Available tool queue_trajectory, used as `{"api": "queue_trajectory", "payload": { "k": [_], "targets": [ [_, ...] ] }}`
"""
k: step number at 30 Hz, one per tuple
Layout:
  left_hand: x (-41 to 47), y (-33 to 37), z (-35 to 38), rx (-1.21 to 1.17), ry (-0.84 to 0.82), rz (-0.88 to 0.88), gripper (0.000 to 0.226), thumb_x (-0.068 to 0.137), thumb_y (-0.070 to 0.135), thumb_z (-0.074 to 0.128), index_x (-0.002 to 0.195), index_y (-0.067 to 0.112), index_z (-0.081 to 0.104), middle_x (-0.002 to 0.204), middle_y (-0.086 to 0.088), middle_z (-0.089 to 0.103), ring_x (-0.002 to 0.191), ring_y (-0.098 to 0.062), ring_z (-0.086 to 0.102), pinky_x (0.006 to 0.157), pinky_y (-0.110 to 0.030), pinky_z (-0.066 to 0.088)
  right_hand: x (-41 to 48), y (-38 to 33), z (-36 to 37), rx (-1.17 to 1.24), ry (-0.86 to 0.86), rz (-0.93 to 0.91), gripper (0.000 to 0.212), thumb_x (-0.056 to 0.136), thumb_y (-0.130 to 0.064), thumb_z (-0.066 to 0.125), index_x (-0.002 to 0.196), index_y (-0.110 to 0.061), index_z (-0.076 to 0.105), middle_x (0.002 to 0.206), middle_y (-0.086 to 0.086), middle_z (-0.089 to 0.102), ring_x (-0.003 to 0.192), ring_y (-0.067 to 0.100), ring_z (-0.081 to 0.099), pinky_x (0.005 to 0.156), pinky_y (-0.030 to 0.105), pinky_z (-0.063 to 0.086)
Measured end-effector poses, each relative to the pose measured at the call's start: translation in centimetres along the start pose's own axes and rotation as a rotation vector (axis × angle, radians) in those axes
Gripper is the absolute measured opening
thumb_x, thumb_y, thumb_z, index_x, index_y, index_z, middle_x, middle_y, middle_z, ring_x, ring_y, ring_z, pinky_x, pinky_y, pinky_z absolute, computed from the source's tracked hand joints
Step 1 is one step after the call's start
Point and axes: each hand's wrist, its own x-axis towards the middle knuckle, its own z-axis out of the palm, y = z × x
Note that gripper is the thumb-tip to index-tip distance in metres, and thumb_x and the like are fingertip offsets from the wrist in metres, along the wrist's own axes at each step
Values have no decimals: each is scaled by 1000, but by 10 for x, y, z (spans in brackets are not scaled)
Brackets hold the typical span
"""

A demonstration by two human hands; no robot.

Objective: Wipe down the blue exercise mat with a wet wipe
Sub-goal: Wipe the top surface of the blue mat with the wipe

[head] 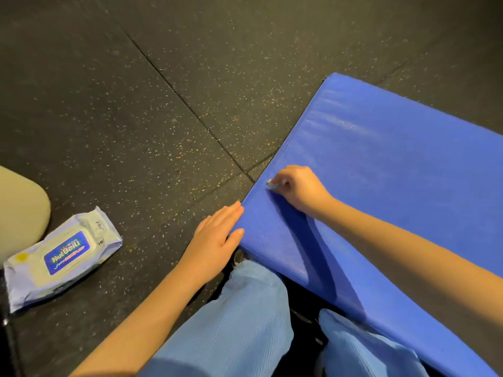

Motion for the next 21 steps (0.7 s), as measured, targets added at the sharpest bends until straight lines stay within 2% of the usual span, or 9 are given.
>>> {"api": "queue_trajectory", "payload": {
  "k": [2, 4, 7, 10, 11, 13, 15, 18, 21],
  "targets": [
    [-2, 3, -2, -30, -3, -15, 51, 100, 35, 40, 150, 26, 29, 145, 27, 18, 143, -2, 18, 119, -31, 14, 20, 7, 0, -24, 75, 118, 13, 91, -6, 60, 95, -3, 72, 99, 14, 68, 92, 31, 62, 71, 26, 40],
    [-4, 2, -5, -34, -5, -19, 52, 100, 26, 47, 149, 25, 30, 146, 27, 20, 142, 0, 20, 119, -30, 15, 22, -6, 10, -13, 117, 163, 17, 89, 1, 55, 93, -2, 71, 98, 14, 67, 91, 32, 61, 73, 33, 47],
    [-6, -2, -8, -80, -1, -21, 52, 99, 22, 49, 148, 26, 34, 148, 24, 27, 138, 3, 26, 117, -27, 20, -13, -45, 21, 114, 7, -11, 14, 87, -1, 61, 92, -6, 73, 95, 9, 68, 87, 23, 63, 76, 31, 50],
    [-8, -4, -6, -156, 28, -33, 51, 98, 18, 50, 146, 27, 37, 142, 27, 30, 130, 11, 28, 110, -14, 21, -40, -52, 18, 149, -149, -225, 7, 87, -5, 67, 89, -6, 73, 88, 5, 67, 80, 18, 62, 71, 26, 49],
    [-9, -4, -4, -173, 49, -42, 50, 98, 18, 51, 145, 26, 39, 141, 26, 31, 128, 11, 29, 109, -13, 22, -36, -47, 17, 134, -136, -223, 6, 88, -8, 67, 89, -6, 73, 86, 3, 65, 79, 19, 62, 69, 27, 48],
    [-12, -3, -1, -218, 107, -77, 47, 97, 19, 54, 143, 23, 43, 139, 23, 36, 125, 11, 33, 103, -6, 23, -23, -33, 16, 119, -5, -103, 10, 91, -13, 65, 89, -6, 72, 86, 5, 62, 81, 26, 62, 68, 30, 46],
    [-14, -4, 1, -272, 148, -119, 45, 96, 19, 55, 140, 20, 48, 139, 18, 44, 122, 8, 39, 99, -5, 26, -22, -33, 21, 129, 66, -42, 9, 90, -9, 64, 90, -5, 72, 87, 9, 64, 81, 29, 61, 69, 33, 47],
    [-18, -9, 3, -294, 119, -147, 45, 95, 22, 56, 140, 22, 49, 139, 15, 48, 122, 4, 44, 103, -14, 33, -54, -54, 29, 169, -52, -226, 10, 85, -3, 66, 83, -9, 73, 76, 0, 58, 72, 21, 58, 64, 29, 45],
    [-18, -11, 1, -309, 106, -150, 45, 96, 20, 55, 140, 23, 47, 136, 19, 47, 119, 7, 43, 92, 0, 28, -65, -54, 25, 159, -142, -346, 8, 86, -7, 68, 80, -10, 72, 73, 1, 58, 65, 13, 51, 59, 27, 43]
  ]
}}
